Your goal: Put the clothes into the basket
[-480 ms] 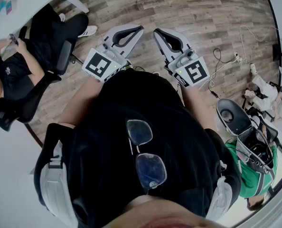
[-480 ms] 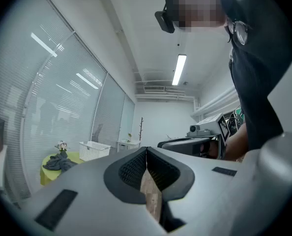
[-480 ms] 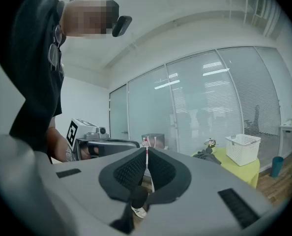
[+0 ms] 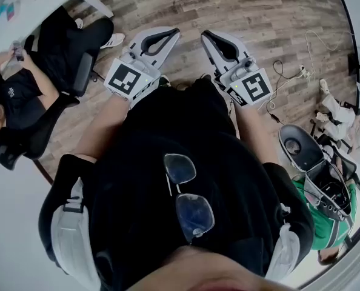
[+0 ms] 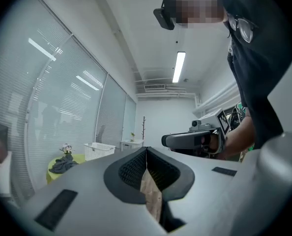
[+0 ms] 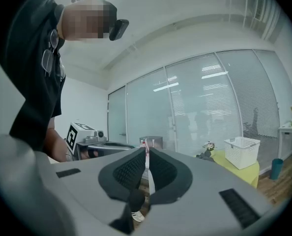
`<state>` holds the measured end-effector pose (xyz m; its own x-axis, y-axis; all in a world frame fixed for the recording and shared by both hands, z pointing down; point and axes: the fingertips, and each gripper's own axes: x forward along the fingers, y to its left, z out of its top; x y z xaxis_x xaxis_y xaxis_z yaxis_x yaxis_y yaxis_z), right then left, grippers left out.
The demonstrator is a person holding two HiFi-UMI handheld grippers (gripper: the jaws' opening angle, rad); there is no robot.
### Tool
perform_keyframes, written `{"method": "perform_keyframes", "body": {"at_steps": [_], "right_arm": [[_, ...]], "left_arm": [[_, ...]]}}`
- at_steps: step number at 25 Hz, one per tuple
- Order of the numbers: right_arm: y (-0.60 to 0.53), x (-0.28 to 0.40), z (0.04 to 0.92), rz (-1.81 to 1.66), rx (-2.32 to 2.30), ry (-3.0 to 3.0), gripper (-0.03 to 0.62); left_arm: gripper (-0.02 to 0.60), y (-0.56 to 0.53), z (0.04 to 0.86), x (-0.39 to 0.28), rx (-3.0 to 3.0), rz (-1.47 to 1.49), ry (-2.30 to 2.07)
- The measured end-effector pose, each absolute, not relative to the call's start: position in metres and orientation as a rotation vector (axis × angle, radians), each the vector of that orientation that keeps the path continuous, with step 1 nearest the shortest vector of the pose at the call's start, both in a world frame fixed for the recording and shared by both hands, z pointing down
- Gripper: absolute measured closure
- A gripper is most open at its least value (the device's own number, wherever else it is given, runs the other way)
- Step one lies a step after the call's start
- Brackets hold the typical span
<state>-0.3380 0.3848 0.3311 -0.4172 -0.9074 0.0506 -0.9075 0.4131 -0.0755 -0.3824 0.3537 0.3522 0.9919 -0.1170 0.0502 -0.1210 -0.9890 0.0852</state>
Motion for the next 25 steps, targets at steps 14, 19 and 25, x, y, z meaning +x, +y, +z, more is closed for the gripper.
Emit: {"method": "perform_keyframes", "body": {"at_steps": [14, 19, 25], "right_arm": [[0.318, -0.265, 0.339, 0.084, 1.609, -2.700, 0.559], [0.306, -0.230, 0.332, 0.077, 1.582, -2.714, 0.560], [0.280, -0.188, 0.320, 0.028, 1.505, -2.765, 0.559]], "left_arm": [[0.571, 0.294, 0.363, -0.318, 3.045, 0.093, -0.346], [0.571, 0.284, 0.356, -0.283, 3.024, 0.079, -0.383], [0.571, 0.264, 0.344, -0.237, 3.026, 0.068, -0.467]]}}
